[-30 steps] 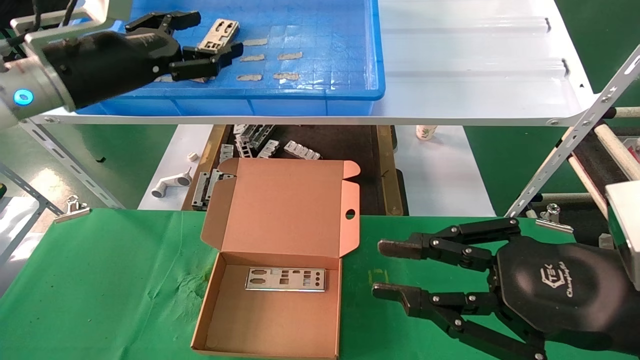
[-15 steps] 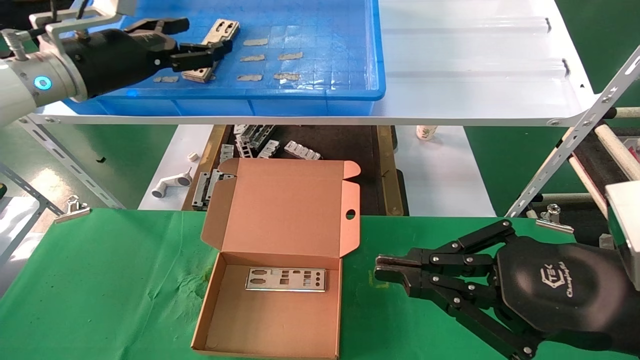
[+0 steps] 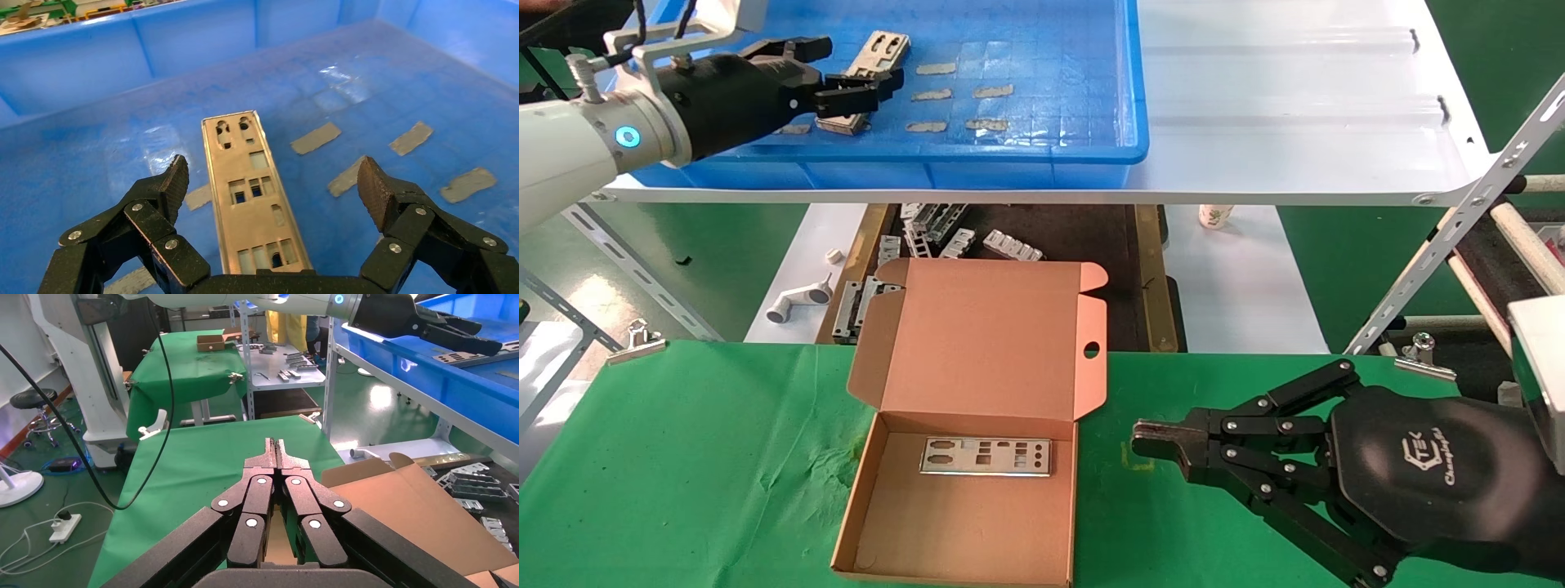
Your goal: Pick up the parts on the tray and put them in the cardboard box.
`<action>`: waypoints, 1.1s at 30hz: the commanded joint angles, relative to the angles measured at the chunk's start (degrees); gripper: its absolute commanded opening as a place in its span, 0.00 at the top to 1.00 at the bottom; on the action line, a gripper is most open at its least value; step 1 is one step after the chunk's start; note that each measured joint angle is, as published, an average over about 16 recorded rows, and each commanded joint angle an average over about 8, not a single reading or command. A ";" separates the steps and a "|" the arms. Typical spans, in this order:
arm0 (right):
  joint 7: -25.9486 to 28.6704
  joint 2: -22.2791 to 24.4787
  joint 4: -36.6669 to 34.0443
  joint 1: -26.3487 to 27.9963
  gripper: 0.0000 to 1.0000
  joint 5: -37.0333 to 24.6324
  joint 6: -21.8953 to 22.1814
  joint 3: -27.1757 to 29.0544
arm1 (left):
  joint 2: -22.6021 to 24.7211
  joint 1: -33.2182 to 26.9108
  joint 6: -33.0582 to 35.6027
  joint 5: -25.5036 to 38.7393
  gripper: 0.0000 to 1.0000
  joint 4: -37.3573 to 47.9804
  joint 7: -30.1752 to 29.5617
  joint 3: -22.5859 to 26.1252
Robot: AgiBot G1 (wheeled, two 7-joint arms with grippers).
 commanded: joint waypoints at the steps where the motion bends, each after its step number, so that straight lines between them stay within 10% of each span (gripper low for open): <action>1: 0.00 0.00 0.00 0.00 1.00 0.00 0.00 -0.01 | 0.51 -0.26 -0.88 0.08 0.71 0.91 0.36 0.02; 9: -0.01 0.01 0.00 0.01 1.00 0.02 0.01 -0.03 | 1.38 -0.67 -2.10 -0.37 0.99 2.79 2.29 -0.39; 33: -0.04 0.04 0.00 0.02 1.00 0.06 0.04 -0.09 | 2.95 -1.56 -3.75 -1.00 1.00 6.49 5.12 -0.91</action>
